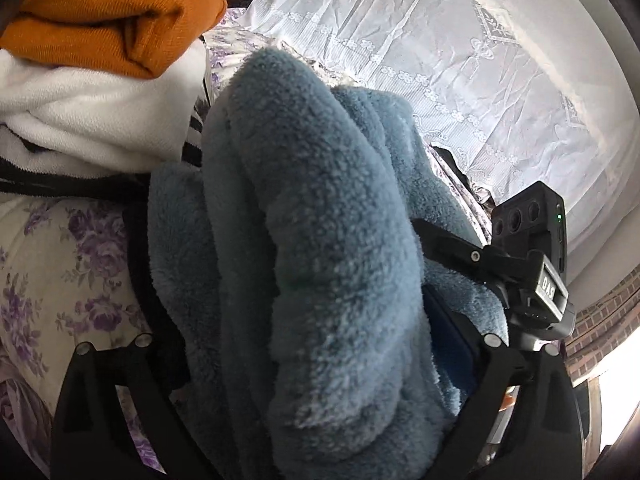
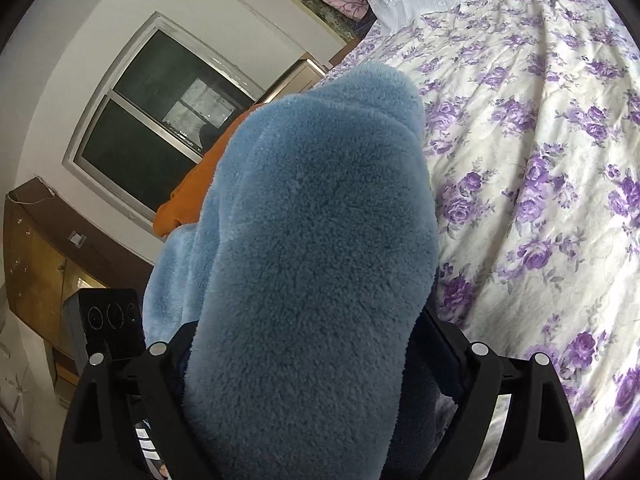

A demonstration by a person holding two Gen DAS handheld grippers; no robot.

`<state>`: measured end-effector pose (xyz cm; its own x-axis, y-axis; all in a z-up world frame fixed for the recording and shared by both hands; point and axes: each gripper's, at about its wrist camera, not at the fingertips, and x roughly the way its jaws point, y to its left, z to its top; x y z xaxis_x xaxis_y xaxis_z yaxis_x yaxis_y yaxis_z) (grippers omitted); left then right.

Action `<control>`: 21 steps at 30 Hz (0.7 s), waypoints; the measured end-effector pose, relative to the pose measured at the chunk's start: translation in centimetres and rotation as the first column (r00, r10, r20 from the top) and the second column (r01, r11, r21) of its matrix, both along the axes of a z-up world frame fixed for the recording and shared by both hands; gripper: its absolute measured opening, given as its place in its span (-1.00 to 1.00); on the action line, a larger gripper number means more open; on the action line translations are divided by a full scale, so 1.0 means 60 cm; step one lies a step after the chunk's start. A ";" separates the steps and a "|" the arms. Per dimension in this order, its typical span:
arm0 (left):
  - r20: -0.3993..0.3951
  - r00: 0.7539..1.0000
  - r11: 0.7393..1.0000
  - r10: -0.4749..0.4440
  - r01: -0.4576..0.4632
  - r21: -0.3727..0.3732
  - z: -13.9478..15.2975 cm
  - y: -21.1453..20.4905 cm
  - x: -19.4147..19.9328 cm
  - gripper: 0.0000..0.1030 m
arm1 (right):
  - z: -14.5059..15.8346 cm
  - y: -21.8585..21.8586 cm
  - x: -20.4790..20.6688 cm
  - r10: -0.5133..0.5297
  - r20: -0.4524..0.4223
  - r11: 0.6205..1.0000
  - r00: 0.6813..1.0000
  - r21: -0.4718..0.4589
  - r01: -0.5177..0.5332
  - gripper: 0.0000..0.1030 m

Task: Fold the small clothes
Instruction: 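Lower the jacket beside the orange and white folded stack and open both grippers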

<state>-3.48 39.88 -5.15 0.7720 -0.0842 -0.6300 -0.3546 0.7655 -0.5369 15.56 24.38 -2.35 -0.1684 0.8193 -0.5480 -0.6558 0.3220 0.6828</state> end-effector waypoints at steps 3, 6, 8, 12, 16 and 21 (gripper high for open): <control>-0.006 1.000 0.999 0.009 -0.010 -0.038 0.003 0.013 -0.008 0.87 | 0.005 -0.005 0.011 -0.019 0.019 1.000 1.000 -0.013 0.020 0.82; -0.043 0.998 0.998 0.047 -0.049 -0.031 0.015 0.022 -0.022 0.87 | 0.028 -0.023 0.001 -0.025 0.075 1.000 0.997 -0.015 0.026 0.82; -0.076 0.992 0.995 0.097 -0.096 0.026 0.028 0.016 -0.034 0.92 | 0.044 -0.039 -0.010 -0.037 0.122 0.999 0.992 -0.018 0.040 0.83; -0.140 0.972 0.972 0.189 -0.164 0.170 0.053 -0.010 -0.056 0.92 | 0.057 -0.067 -0.020 -0.059 0.138 0.998 0.989 -0.030 0.063 0.84; -0.175 0.954 0.952 0.244 -0.201 0.232 0.073 -0.033 -0.078 0.92 | 0.067 -0.087 -0.027 -0.088 0.171 0.994 0.981 -0.042 0.096 0.84; -0.174 0.928 0.882 0.329 -0.237 0.407 0.094 -0.064 -0.105 0.92 | 0.076 -0.114 -0.048 -0.120 0.309 0.987 0.943 -0.063 0.147 0.90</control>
<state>-9.79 36.04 0.46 0.5553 0.3918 -0.7336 -0.6647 0.7392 -0.1084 12.67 17.52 2.20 0.1246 0.7714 -0.6240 -0.7747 0.4686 0.4245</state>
